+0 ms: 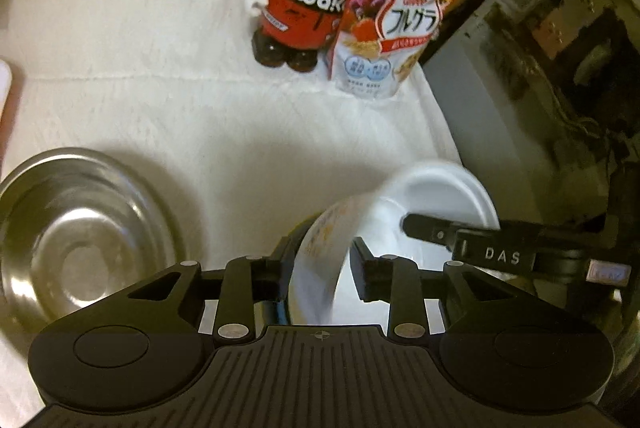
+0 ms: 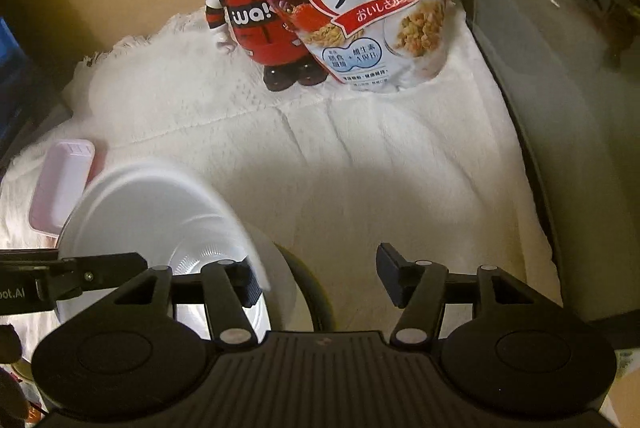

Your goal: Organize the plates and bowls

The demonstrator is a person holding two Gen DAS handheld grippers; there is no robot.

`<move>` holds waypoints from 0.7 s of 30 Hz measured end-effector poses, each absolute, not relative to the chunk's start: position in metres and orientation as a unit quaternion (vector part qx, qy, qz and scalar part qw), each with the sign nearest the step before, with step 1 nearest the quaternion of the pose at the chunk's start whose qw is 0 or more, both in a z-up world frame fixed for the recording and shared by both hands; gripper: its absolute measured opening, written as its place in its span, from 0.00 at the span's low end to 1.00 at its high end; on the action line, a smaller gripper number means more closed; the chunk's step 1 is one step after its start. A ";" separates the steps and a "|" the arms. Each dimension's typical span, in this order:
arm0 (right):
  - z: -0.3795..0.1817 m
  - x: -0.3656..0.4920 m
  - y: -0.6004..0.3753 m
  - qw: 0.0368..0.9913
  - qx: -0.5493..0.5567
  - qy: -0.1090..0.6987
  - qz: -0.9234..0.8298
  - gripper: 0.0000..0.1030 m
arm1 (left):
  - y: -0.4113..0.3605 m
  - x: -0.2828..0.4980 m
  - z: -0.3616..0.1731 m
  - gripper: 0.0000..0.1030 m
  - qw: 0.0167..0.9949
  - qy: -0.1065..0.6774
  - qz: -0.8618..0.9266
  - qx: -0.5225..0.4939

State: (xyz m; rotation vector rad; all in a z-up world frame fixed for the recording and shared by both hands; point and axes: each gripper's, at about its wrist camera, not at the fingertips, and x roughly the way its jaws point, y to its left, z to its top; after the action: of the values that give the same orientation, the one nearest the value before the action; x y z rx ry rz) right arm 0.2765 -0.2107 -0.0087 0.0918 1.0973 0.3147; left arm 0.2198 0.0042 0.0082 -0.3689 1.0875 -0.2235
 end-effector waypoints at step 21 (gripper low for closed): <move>-0.028 0.244 -0.199 0.835 0.018 0.523 0.171 0.78 | 0.010 0.197 -0.019 0.33 0.836 0.521 -0.107 -0.138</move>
State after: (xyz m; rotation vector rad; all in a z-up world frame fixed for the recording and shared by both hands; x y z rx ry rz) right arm 0.2442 -0.1988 -0.0283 0.0372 1.1084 0.3616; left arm 0.1968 0.0102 -0.0189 -0.2929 1.1029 -0.2265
